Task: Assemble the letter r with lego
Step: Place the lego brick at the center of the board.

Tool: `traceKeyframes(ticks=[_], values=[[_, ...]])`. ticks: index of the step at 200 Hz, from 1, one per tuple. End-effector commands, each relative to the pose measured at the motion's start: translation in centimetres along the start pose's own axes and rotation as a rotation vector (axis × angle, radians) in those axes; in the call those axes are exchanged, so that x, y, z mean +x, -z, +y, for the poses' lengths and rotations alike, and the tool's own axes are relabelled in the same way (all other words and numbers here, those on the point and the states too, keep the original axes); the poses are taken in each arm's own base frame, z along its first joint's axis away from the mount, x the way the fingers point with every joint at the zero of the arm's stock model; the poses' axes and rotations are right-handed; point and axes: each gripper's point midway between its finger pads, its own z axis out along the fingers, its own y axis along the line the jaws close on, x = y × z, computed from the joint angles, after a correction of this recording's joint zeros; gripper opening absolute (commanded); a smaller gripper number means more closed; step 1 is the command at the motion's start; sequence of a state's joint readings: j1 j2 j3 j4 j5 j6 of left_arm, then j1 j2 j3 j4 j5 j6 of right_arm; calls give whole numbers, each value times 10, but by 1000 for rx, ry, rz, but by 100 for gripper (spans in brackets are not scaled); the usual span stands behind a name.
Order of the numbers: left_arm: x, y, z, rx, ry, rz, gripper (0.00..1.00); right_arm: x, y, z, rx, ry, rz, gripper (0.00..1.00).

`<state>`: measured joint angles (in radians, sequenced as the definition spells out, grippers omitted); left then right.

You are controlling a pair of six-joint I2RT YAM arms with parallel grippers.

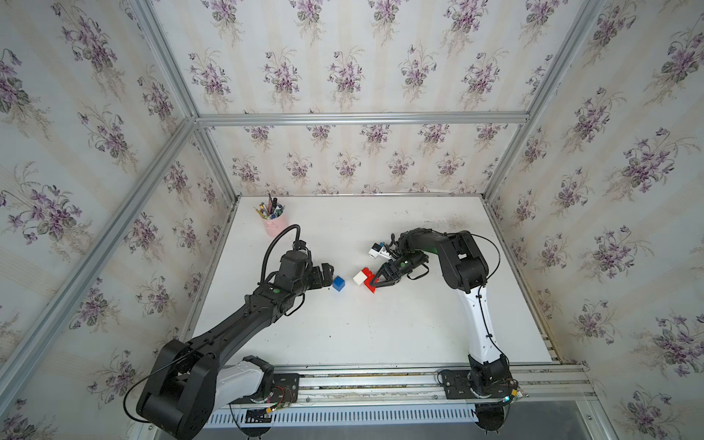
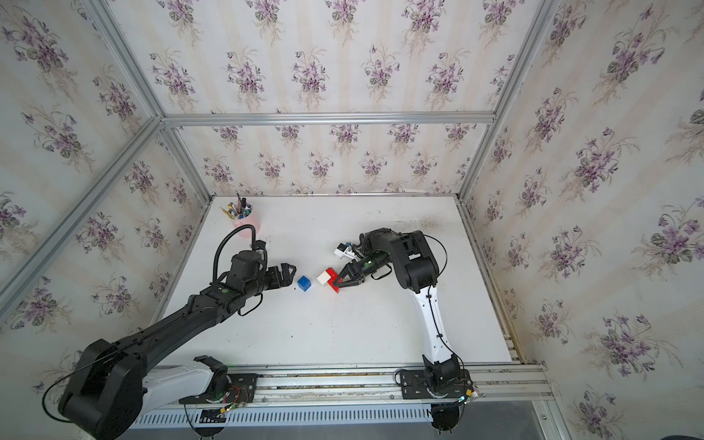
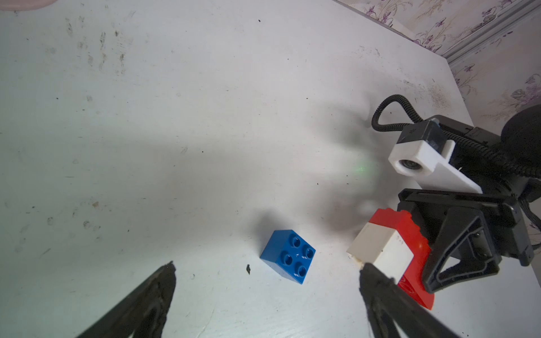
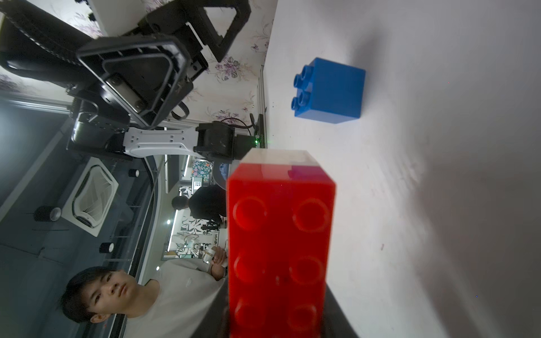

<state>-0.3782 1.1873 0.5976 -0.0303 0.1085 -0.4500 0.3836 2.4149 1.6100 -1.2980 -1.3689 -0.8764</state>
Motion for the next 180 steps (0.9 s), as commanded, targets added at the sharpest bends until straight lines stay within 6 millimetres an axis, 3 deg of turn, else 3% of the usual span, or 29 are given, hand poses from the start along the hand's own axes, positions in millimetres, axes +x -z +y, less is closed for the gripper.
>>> traceKeyframes(ticks=[1, 31, 50, 55, 58, 61, 63, 65, 160, 176, 180], values=[[-2, 1, -1, 3, -6, -3, 100, 0, 0, -1, -51, -22, -37, 0], [1, 0, 2, -9, -3, 6, 100, 5, 3, -17, -61, -67, -54, 6], [2, 0, 3, -13, -2, 9, 100, 4, 10, -22, -57, -81, -72, 19], [2, -1, 3, -13, -2, 10, 100, 8, 10, -33, -59, -113, -70, 32], [2, -1, 3, -14, -2, 11, 100, 9, 10, -35, -58, -116, -71, 54], [2, -1, 3, -15, -2, 11, 100, 9, 11, -37, -58, -122, -72, 88], [2, -2, 3, -14, -3, 11, 100, 9, 12, -38, -58, -124, -74, 97], [2, -2, 3, -14, -3, 12, 100, 9, 13, -39, -58, -128, -76, 99], [-3, -4, 0, -22, -13, 20, 100, 3, 44, -69, -3, -162, -101, 100], [-6, -3, 1, -32, -20, 15, 100, 8, 53, -85, 99, -226, -76, 100], [-7, -3, 1, -32, -21, 12, 100, 10, 56, -98, 176, -244, -70, 100]])
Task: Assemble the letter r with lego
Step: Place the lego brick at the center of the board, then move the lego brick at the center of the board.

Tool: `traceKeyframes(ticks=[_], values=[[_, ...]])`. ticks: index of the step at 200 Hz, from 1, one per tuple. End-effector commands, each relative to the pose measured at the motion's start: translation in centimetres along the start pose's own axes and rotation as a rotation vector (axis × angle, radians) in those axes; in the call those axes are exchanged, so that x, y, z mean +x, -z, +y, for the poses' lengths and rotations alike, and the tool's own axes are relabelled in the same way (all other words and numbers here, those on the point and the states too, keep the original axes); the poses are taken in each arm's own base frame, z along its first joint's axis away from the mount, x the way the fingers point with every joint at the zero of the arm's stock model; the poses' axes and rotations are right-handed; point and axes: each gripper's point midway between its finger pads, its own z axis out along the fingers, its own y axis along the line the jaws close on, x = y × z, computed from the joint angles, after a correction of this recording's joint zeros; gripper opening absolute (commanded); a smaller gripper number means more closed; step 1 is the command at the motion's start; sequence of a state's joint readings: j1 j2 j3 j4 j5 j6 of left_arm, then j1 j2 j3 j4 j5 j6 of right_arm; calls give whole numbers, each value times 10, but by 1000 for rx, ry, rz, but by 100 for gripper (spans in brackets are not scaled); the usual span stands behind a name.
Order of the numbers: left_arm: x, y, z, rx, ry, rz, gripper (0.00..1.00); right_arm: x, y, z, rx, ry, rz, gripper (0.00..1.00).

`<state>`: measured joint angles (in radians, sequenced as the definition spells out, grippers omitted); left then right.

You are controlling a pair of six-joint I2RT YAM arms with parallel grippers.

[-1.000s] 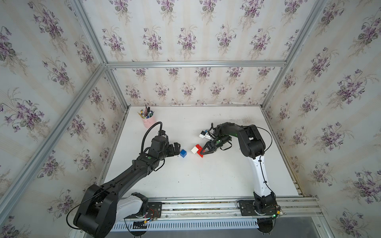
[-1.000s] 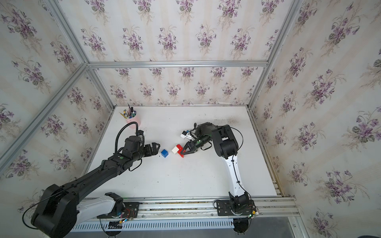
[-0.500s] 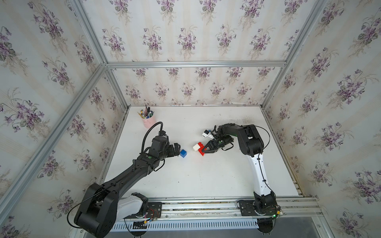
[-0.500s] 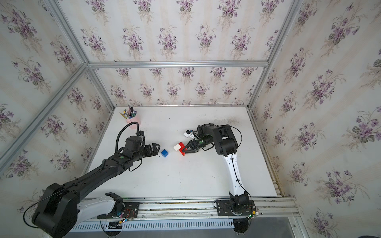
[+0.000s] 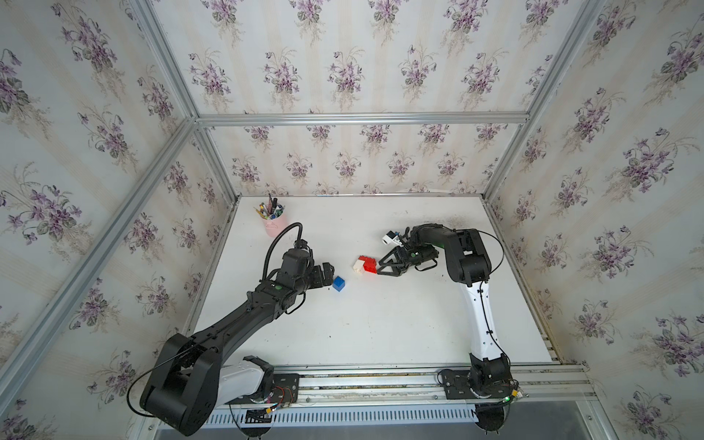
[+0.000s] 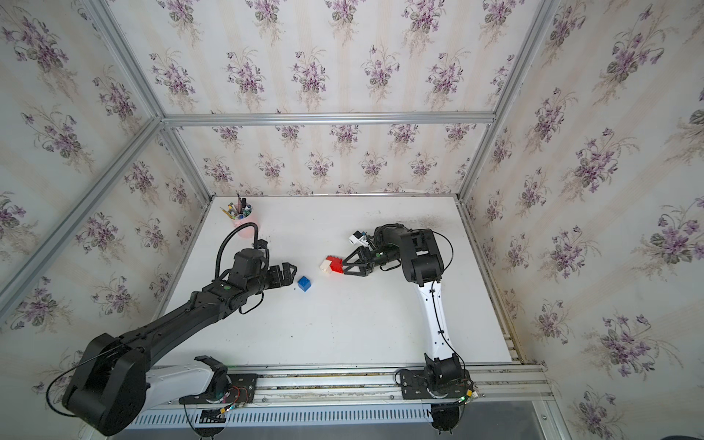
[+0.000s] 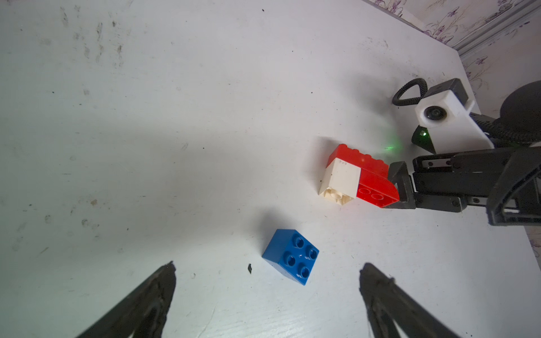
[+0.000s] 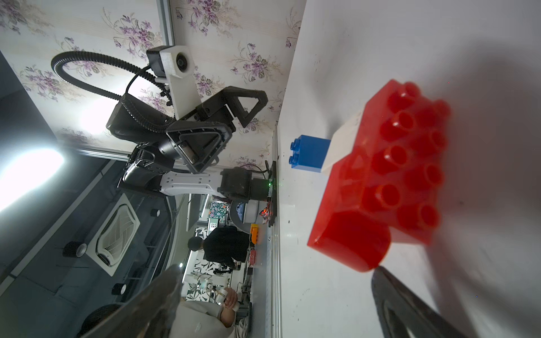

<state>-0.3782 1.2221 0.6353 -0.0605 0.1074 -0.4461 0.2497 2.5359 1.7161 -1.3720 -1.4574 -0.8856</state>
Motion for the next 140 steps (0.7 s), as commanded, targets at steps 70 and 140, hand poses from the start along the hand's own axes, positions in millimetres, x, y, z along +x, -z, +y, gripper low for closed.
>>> traceKeyframes(ticks=[70, 140], values=[[-23, 6, -6, -24, -42, -27, 100, -25, 86, -63, 756, -43, -140, 100], [-54, 55, -1, -67, -69, -219, 99, -84, 135, 182, 1056, 721, -712, 100]])
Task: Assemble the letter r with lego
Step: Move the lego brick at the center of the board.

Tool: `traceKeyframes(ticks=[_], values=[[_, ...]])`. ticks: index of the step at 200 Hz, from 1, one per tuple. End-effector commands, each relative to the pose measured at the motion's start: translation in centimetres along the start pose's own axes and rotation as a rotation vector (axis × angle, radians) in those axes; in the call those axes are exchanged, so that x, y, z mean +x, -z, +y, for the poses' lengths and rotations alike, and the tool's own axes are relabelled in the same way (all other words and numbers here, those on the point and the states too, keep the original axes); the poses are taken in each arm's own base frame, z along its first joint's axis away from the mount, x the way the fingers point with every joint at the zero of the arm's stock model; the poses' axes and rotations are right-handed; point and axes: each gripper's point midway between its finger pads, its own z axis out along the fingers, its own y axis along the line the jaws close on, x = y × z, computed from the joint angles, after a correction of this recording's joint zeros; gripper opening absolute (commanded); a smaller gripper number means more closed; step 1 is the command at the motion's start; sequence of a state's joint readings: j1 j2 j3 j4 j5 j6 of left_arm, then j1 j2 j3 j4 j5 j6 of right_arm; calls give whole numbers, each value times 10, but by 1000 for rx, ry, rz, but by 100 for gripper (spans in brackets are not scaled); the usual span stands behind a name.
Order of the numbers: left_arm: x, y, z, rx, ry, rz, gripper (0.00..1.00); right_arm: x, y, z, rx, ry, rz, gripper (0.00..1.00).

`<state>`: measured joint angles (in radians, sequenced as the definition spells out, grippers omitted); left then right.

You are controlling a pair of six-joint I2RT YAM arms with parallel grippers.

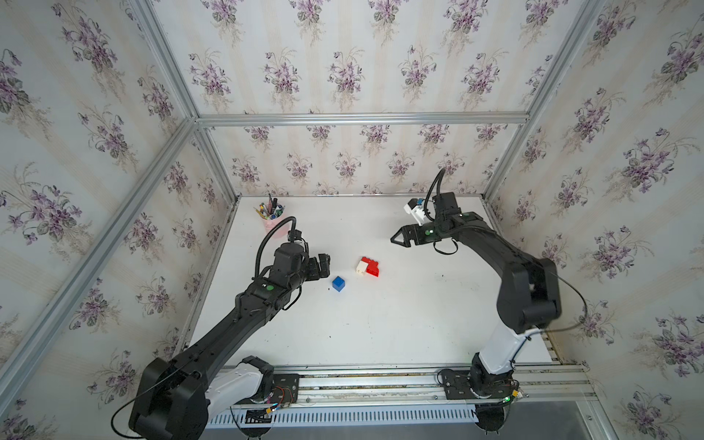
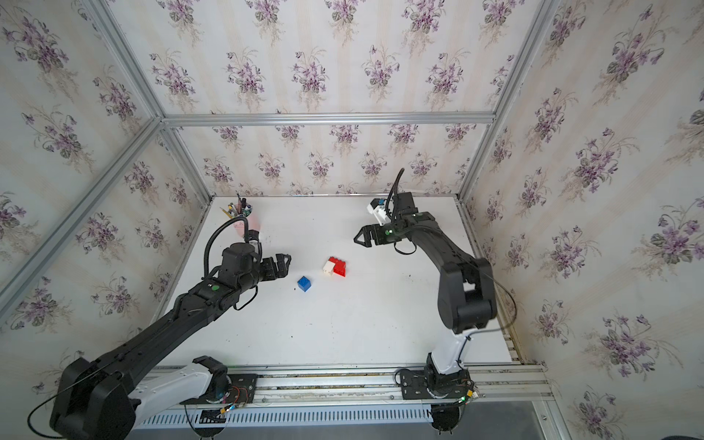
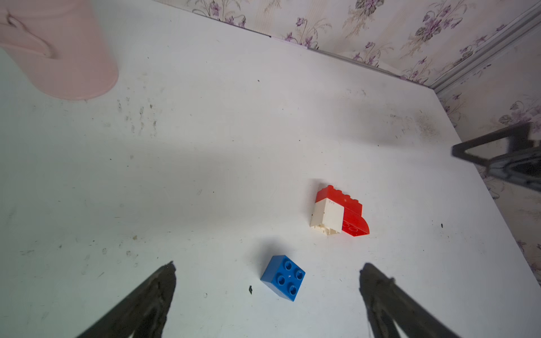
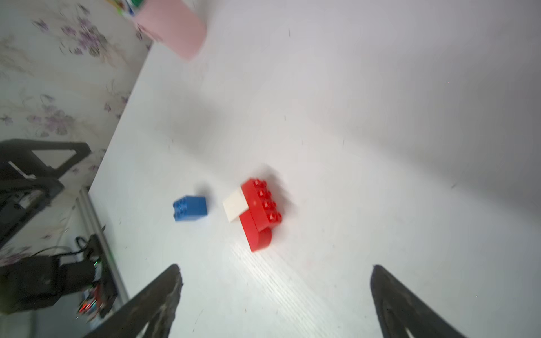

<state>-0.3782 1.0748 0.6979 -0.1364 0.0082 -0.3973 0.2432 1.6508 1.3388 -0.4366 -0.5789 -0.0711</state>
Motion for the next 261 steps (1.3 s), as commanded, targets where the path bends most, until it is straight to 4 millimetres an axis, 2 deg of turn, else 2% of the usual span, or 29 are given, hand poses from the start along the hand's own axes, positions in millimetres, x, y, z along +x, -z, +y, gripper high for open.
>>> traceKeyframes(ticks=[1, 11, 32, 52, 70, 77, 80, 88, 90, 94, 98, 102, 105, 111, 122, 142, 152, 177, 178, 180, 181, 189, 191, 194, 202, 209, 232, 248, 261], values=[[-9, 10, 8, -41, -24, -55, 99, -54, 48, -11, 208, 86, -343, 100], [-11, 15, 9, -44, -24, -70, 97, -63, 70, -4, 236, 100, -474, 100], [-13, 24, 7, -17, -19, -100, 89, -61, 101, 0, 269, 90, -687, 100], [-8, 26, 4, 7, -17, -98, 85, -56, 117, 10, 221, 72, -824, 100], [3, 23, 5, 11, -16, -60, 78, -52, 121, 9, 170, -26, -885, 100], [9, 21, 5, 7, -21, -39, 75, -48, 118, 11, 134, -35, -896, 96], [13, 20, 4, 4, -24, -27, 74, -47, 117, 12, 118, -37, -900, 92], [23, 18, 2, -4, -38, 1, 71, -44, 117, 19, 70, -29, -921, 73], [25, 17, 1, -8, -43, 9, 70, -44, 116, 20, 61, -29, -923, 64], [31, 16, 0, -14, -54, 24, 68, -43, 116, 19, 53, -41, -931, 39], [37, 15, -2, -19, -63, 41, 66, -43, 116, 13, 67, -85, -941, 24], [43, 14, -2, -29, -72, 56, 65, -42, 115, 6, 78, -141, -941, 16], [47, 13, -4, -31, -77, 68, 63, -41, 113, 3, 83, -166, -935, 14], [56, 11, -4, -39, -85, 95, 57, -40, 107, 3, 75, -148, -910, 10], [73, 8, -3, -53, -81, 137, 42, -40, 93, 19, 11, -45, -840, 0], [99, 4, 8, -88, -14, 195, 23, -40, 64, 38, -83, 14, -691, 0], [109, 4, 13, -98, 23, 209, 17, -39, 44, 51, -109, 52, -602, 0], [125, 4, 21, -109, 86, 234, 12, -21, -17, 86, -124, 158, -354, 0], [125, 4, 21, -108, 89, 234, 12, -13, -27, 87, -122, 161, -318, 0], [127, 3, 21, -106, 91, 236, 12, -16, -26, 91, -125, 169, -319, 0], [127, 3, 21, -104, 93, 238, 12, -10, -33, 90, -124, 169, -295, 0], [130, 1, 17, -87, 101, 248, 12, 2, -55, 98, -120, 199, -209, 0], [130, 1, 16, -83, 104, 249, 12, 9, -63, 111, -138, 219, -179, 0], [131, 0, 15, -76, 107, 254, 12, 16, -72, 118, -144, 232, -143, 0], [132, -4, 9, -48, 120, 263, 12, 29, -90, 132, -154, 258, -75, 0], [134, -7, 2, -9, 125, 268, 12, 42, -107, 137, -167, 261, -9, 0], [135, -14, -10, 55, 145, 272, 11, 80, -138, 156, -231, 257, 137, 0], [134, -18, -9, 54, 155, 266, 12, 100, -147, 168, -257, 273, 194, 0], [132, -20, -7, 55, 169, 260, 12, 113, -151, 170, -248, 277, 224, 0]])
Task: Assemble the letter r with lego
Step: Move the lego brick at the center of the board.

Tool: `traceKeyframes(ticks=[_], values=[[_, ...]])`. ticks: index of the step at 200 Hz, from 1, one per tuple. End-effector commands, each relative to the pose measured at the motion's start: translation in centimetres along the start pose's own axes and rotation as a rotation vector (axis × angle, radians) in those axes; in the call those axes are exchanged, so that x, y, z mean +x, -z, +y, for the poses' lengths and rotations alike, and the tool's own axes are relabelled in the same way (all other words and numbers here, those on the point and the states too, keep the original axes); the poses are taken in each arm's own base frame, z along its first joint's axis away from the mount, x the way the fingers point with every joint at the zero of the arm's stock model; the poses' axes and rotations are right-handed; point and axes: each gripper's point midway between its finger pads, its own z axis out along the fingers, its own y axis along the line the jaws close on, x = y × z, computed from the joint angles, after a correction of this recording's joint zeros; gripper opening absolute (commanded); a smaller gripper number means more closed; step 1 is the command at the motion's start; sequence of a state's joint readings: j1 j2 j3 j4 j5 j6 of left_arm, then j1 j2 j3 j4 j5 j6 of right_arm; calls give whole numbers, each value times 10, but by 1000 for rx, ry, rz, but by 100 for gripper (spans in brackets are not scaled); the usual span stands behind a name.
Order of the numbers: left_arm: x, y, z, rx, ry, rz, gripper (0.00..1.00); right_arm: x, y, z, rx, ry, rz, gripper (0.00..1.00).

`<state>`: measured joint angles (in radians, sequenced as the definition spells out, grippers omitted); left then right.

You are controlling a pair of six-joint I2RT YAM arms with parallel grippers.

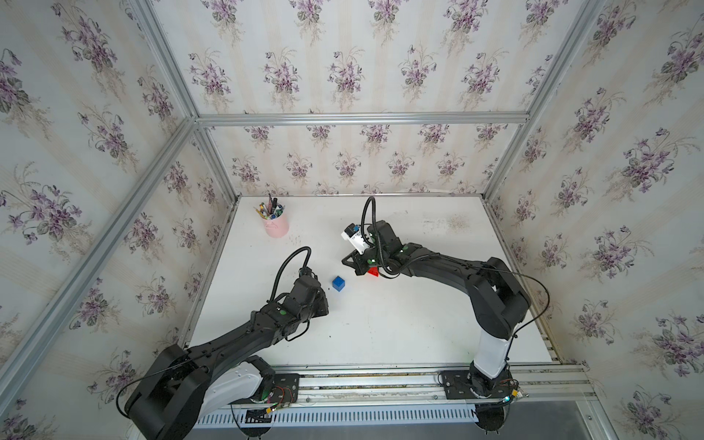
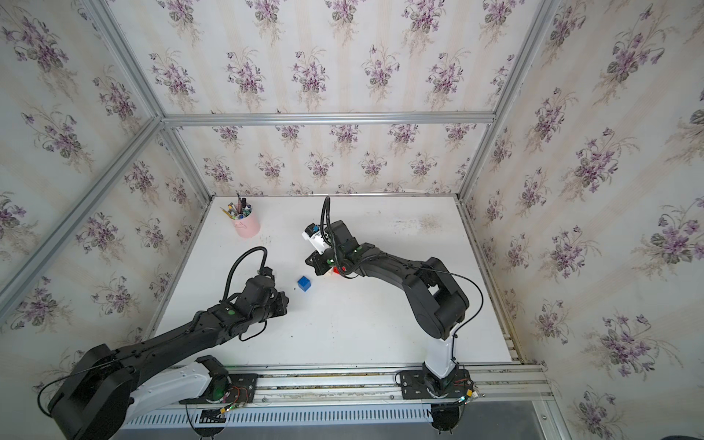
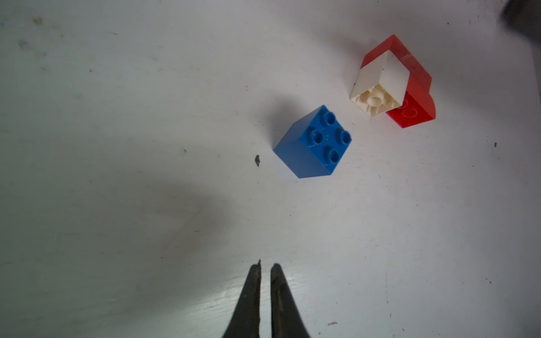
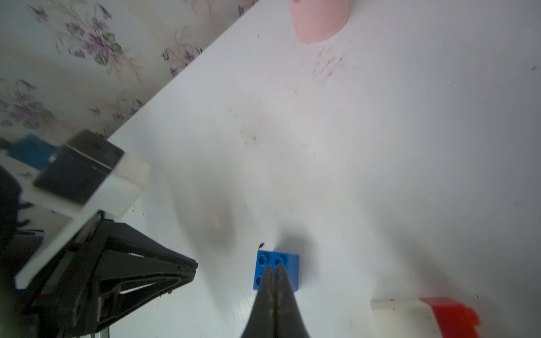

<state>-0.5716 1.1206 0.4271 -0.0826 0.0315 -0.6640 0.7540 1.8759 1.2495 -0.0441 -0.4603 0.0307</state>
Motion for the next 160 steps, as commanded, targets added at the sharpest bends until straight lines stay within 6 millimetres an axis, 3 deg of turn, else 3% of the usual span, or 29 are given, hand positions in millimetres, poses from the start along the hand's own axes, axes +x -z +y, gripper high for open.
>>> traceKeyframes(ticks=[1, 48, 68, 128, 160], values=[[-13, -2, -11, 68, 37, -42, 12, 29, -10, 12, -26, 12, 105, 0], [-19, -5, -1, 59, 64, -49, 12, 53, -23, 14, -35, 0, 176, 0], [-19, -6, -1, 59, 63, -50, 12, 52, -25, 6, 10, 6, 171, 0], [-21, -12, -3, 65, 64, -46, 13, 41, -34, 5, -4, 17, 167, 0], [-25, -14, -7, 72, 56, -51, 13, 47, -41, -5, 32, 18, 197, 0]])
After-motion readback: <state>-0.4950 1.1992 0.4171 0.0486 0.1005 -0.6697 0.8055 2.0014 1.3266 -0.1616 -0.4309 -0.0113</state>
